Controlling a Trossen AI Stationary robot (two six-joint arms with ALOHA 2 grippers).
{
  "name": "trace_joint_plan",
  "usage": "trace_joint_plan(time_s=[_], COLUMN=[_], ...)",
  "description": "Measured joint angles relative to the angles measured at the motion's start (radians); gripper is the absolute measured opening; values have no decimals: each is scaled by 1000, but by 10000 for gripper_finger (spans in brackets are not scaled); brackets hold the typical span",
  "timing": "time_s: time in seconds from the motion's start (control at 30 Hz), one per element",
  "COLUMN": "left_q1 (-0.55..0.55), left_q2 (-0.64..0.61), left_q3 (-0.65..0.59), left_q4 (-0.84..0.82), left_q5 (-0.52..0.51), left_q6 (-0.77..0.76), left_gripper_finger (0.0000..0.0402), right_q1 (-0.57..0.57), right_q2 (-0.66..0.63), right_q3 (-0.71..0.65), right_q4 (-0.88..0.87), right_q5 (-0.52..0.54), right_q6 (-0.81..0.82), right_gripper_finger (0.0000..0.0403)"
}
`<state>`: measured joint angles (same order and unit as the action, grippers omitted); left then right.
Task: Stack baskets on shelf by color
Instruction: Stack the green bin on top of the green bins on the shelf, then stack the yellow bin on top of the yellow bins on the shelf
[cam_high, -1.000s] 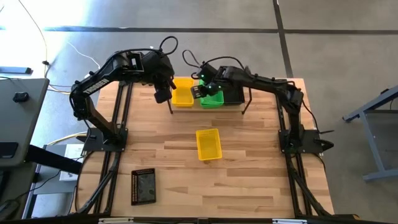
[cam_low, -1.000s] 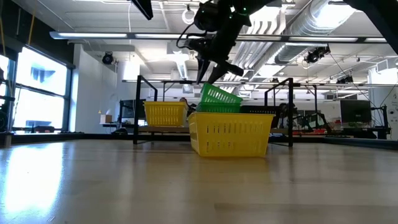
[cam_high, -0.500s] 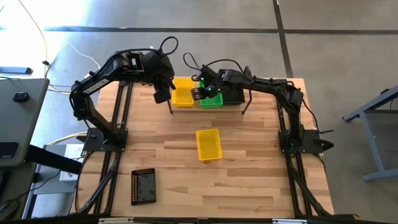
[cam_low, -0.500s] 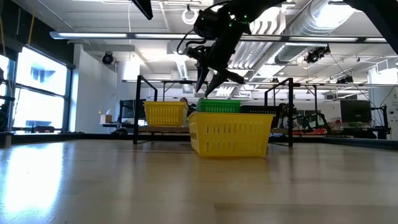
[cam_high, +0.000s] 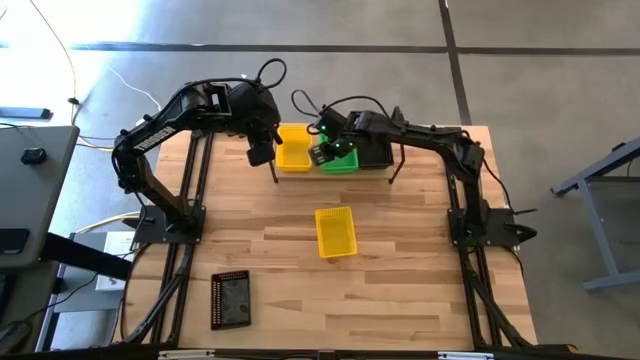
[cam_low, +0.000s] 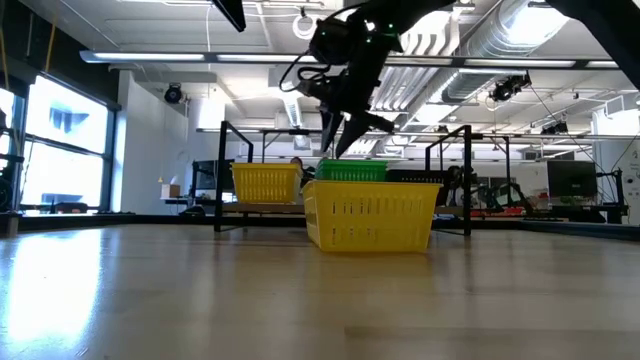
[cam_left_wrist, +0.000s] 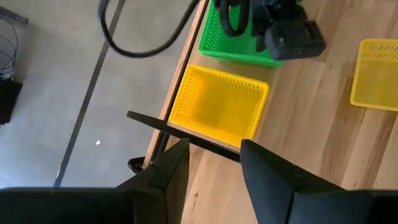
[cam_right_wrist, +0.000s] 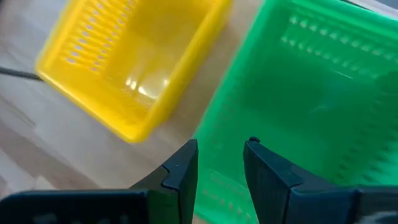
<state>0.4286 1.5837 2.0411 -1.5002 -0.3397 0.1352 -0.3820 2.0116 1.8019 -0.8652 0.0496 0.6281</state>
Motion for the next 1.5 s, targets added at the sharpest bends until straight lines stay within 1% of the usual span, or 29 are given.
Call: trace_joint_plan(time_s=[0.13,0.27,0.4,0.47,0.67,0.8,0.9,1.17,1.3,1.5], left_q1=[0,0,0,0,0,0,0,0,0,-1], left_q2=[0,0,0,0,0,0,0,0,0,0], left_q3=[0,0,0,0,0,0,0,0,0,0], left_q4=[0,0,0,-1,-1,-1,-1,-3,-27,-67], left_q5=[0,-1,0,0,-1,-1,-1,-3,10,96], left_q6=[0,0,0,0,0,0,0,16,16,4], left_gripper_finger=[133,133,133,133,133,133,133,133,133,133], right_q1=[3,3,3,5,5,5,5,7,23,66], right_q2=[7,20,42,52,53,53,53,33,-5,-62], right_q3=[0,0,0,0,0,0,0,0,0,0], right_q4=[70,71,79,79,109,148,144,132,108,60], right_q5=[-6,-8,-47,-50,-55,-83,-65,-79,-45,22], right_q6=[9,21,26,27,37,37,38,-4,-29,-72], right_gripper_finger=[114,114,114,114,114,115,115,115,115,115])
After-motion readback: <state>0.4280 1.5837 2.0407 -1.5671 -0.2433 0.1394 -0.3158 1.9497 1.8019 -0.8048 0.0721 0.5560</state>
